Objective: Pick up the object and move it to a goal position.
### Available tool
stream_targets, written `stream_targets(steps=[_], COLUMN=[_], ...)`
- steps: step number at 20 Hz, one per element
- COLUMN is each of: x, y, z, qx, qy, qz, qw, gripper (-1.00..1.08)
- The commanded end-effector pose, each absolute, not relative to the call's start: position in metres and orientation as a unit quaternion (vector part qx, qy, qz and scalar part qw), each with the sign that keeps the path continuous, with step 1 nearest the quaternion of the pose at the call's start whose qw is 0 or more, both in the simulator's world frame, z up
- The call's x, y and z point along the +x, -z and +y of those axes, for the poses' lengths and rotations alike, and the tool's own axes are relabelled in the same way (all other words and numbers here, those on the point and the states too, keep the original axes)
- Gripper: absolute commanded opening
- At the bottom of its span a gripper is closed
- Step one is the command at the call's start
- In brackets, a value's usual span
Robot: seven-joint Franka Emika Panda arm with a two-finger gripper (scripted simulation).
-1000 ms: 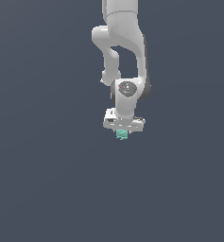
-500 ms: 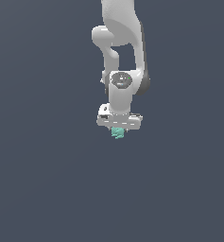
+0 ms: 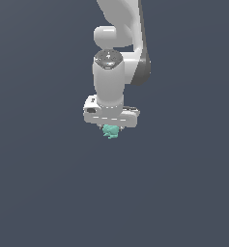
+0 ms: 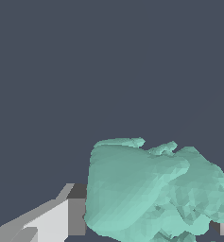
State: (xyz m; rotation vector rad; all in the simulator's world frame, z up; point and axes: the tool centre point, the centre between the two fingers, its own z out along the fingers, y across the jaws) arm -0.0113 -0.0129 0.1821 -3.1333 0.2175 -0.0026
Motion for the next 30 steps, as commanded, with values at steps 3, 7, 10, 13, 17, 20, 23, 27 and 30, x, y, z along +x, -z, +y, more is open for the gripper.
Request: stream_targets(steps=[3, 7, 10, 13, 17, 20, 23, 27, 30], x=[0.007, 0.022, 0.032, 0.042, 0.053, 0.061, 0.068, 0.077, 0.082], y=[-0.224, -0.257, -0.279, -0.299, -0.323, -0.339, -0.353, -0.369, -0.379], z=[-0.035, -0.052, -0.064, -0.074, -0.087, -0.095, -0.103, -0.111, -0.117], qx=[-0.998, -0.998, -0.998, -0.998, -0.998, -0.998, -0.998, -0.998, -0.998], qy=[0.000, 0.000, 0.000, 0.000, 0.000, 0.000, 0.000, 0.000, 0.000], qz=[0.069, 0.069, 0.069, 0.069, 0.069, 0.069, 0.069, 0.069, 0.069], qw=[0.000, 0.000, 0.000, 0.000, 0.000, 0.000, 0.000, 0.000, 0.000], gripper=[-1.00, -1.00, -1.00, -1.00, -1.00, -1.00, -1.00, -1.00, -1.00])
